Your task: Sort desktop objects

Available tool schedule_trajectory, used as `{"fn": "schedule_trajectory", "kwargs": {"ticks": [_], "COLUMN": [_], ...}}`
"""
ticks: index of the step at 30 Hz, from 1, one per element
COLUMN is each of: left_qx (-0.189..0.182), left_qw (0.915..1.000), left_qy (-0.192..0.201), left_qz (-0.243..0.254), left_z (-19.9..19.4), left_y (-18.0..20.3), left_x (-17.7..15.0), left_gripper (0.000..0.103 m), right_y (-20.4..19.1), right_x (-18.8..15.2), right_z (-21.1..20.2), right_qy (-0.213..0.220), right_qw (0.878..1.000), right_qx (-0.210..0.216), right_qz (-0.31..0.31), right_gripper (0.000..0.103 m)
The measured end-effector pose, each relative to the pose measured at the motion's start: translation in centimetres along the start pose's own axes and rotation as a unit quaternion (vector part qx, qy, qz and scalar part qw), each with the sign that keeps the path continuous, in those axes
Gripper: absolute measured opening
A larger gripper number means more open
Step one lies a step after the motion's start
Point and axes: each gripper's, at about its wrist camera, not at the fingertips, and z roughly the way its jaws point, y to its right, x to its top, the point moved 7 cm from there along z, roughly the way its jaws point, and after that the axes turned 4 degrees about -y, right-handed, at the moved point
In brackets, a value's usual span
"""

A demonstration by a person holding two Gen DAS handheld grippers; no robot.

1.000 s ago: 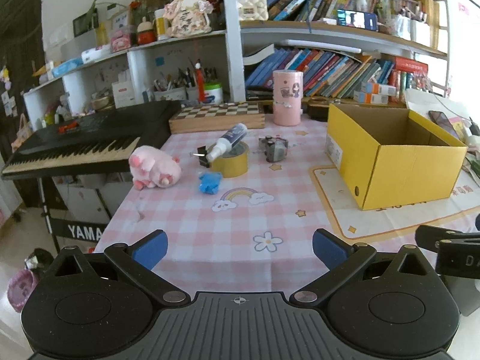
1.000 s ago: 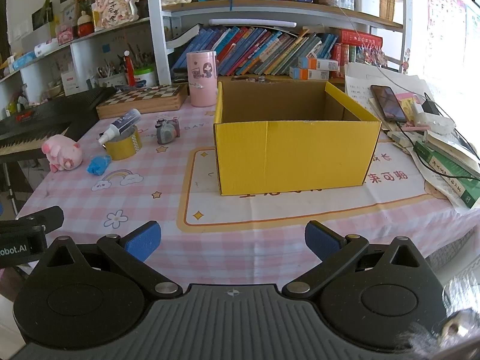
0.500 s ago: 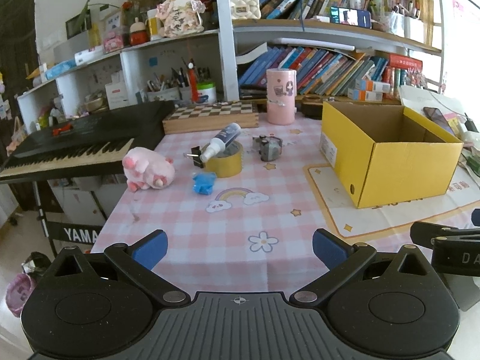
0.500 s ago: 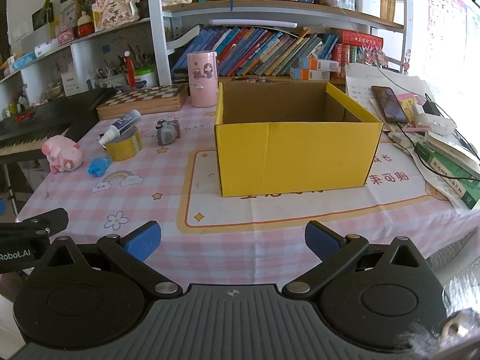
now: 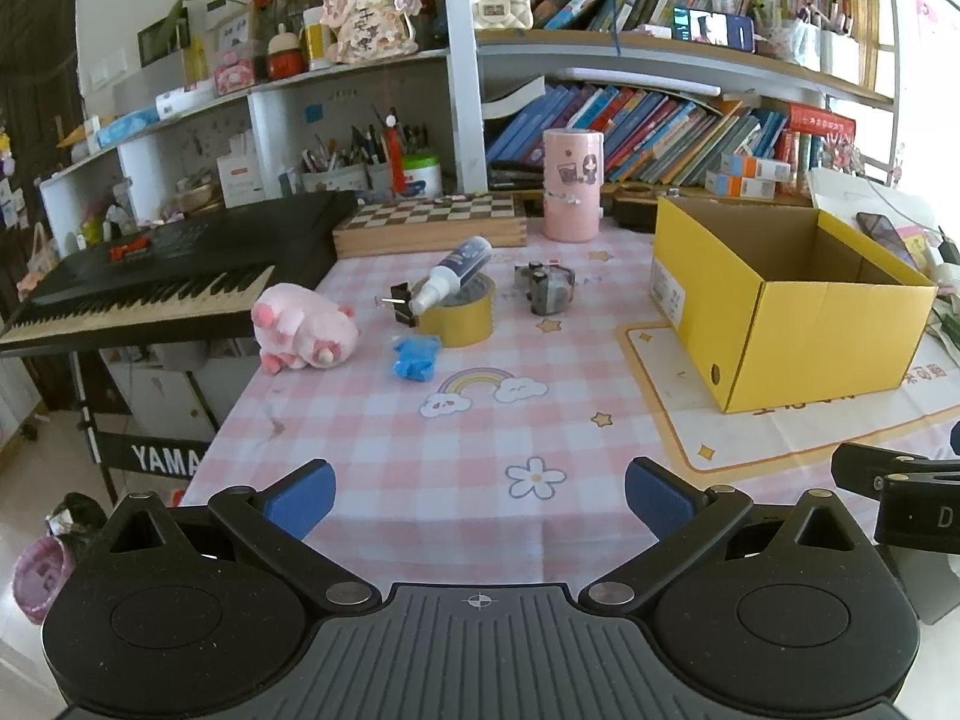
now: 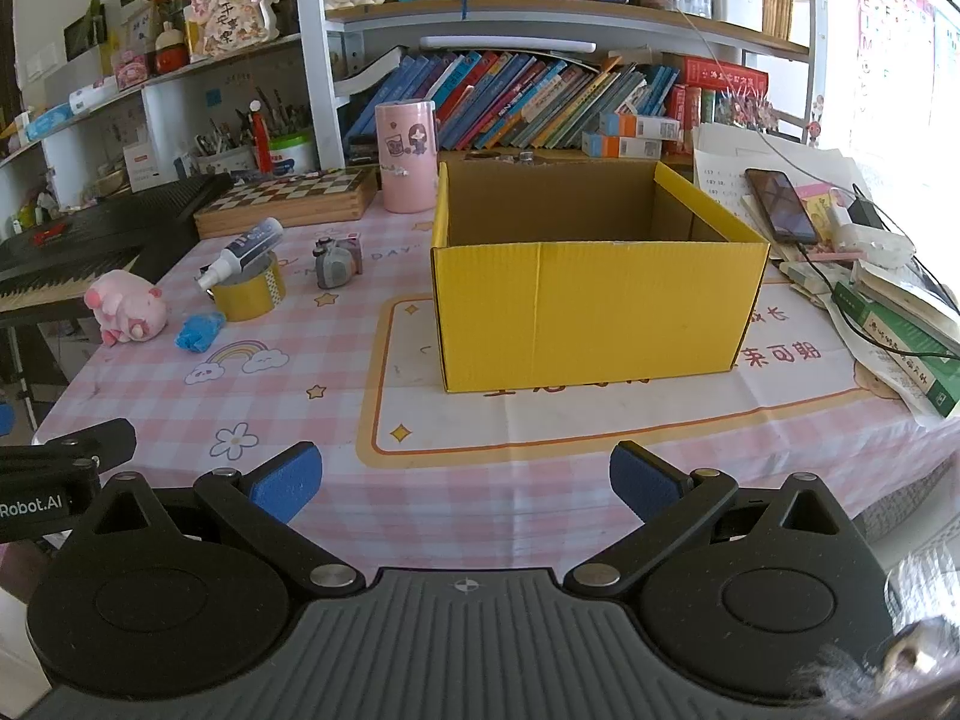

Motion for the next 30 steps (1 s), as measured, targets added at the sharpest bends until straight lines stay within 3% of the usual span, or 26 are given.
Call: {"fn": "schedule_trajectory", "kwargs": {"ticks": [30], "left_qx": [-0.002], "left_qw": [1.0000], "left_qy": [-0.006], "left_qz": [0.002], "left_z": [0.29], "left_y": [0.14], "left_x": [-0.31], "left_gripper": [0.103], "right_y": [-0.06], "right_x": [-0.26], "right_z": [0.24], "right_qy": [-0.002], "right_qw": [1.000], "right_qx": [-0.006], "right_qz": [0.005], "right_gripper": [0.103]}}
